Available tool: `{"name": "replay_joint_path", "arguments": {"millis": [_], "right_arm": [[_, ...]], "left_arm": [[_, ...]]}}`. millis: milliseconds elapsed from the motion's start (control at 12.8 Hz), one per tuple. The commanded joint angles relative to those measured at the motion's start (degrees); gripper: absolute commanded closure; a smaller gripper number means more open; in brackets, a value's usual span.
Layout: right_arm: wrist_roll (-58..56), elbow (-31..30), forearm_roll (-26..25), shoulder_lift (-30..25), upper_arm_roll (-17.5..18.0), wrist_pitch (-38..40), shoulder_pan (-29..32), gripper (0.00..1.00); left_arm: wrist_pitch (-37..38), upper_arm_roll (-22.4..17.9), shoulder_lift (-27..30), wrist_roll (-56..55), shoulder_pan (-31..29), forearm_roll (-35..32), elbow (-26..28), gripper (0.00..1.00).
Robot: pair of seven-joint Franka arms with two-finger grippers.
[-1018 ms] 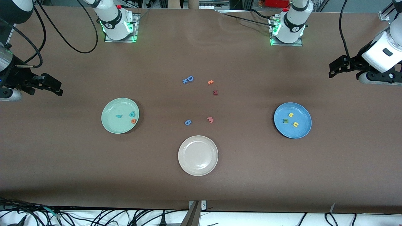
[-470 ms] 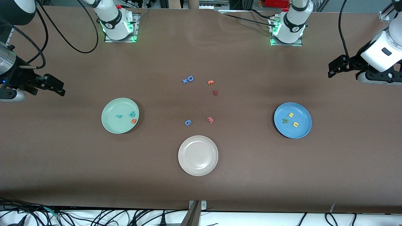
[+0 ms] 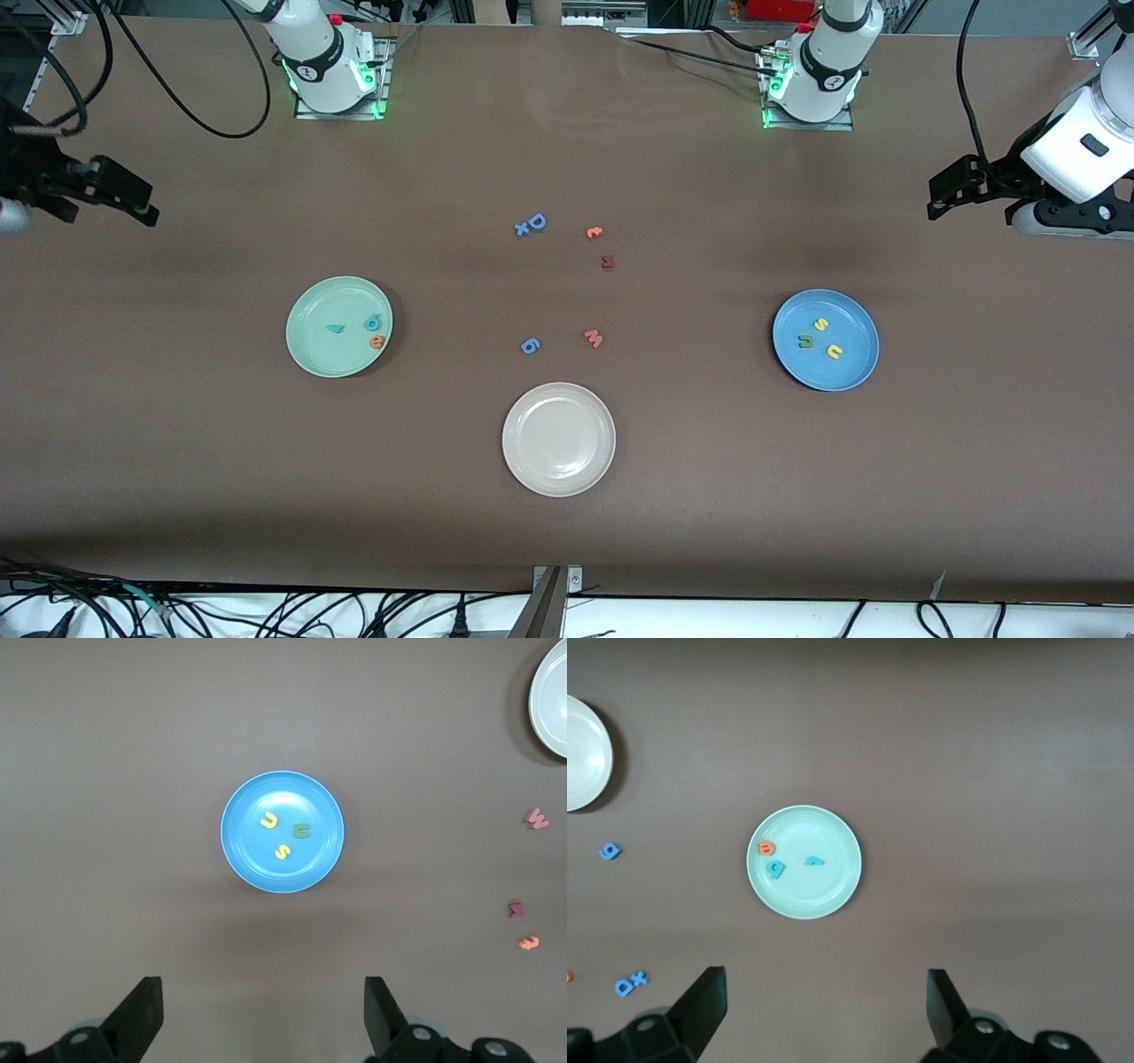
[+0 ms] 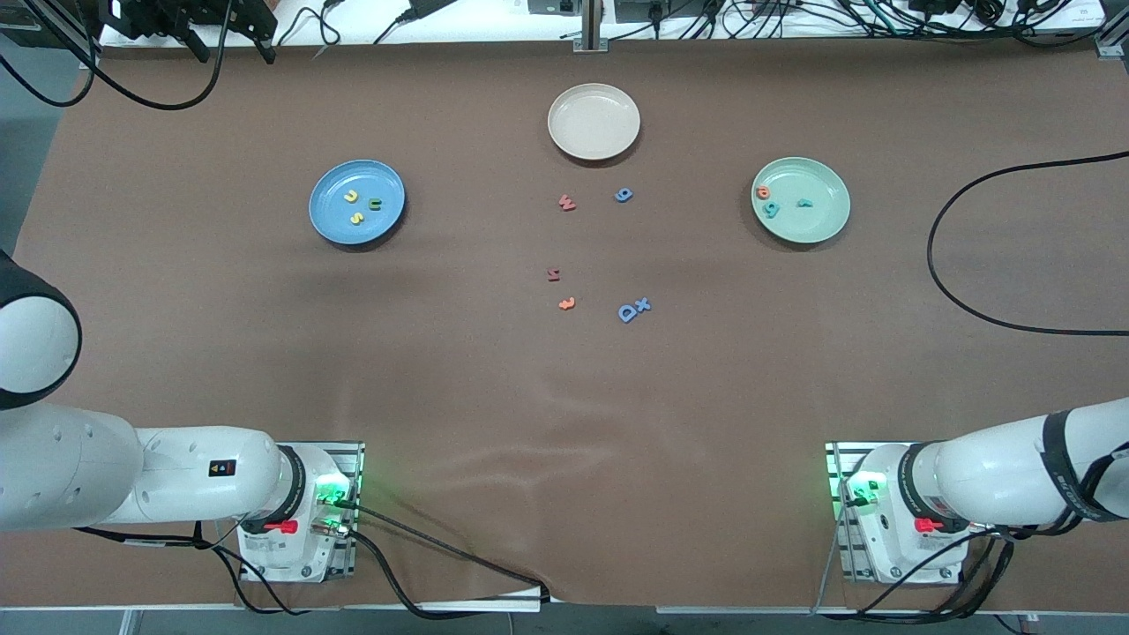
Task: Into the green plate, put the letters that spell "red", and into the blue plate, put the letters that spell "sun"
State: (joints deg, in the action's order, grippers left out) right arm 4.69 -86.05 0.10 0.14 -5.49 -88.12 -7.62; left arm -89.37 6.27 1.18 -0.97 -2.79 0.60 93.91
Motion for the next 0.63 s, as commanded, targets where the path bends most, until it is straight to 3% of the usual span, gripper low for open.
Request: {"name": "replay_joint_path", "arguments": {"millis": [0,157,313,548], "right_arm": [[0.84,-0.34,-0.19,-5.05,0.13,2.77,0.32,0.0],[0.84,-0.08,-0.19,-5.68,-3.37,2.78,0.5,0.0],[-0.12,-0.51,3.65,-3.85,-7.32,-2.03,0.59,0.0],[-0.12,-0.51,4.03,-2.08,-7.17,-2.06,-0.03,0.0]], "left_arm": [[0.6,-0.03,0.49,0.18,-0.11,0.54,-0.57,0.0],[0.6,-0.03,0.49,0.09,-0.11,0.54,-0.57,0.0],[0.6,-0.03,0.49,0.01,-0.11,0.54,-0.57,0.0],[0.69,-0.03,0.23,-0.08,0.06,0.46,-1.71,0.0]]}}
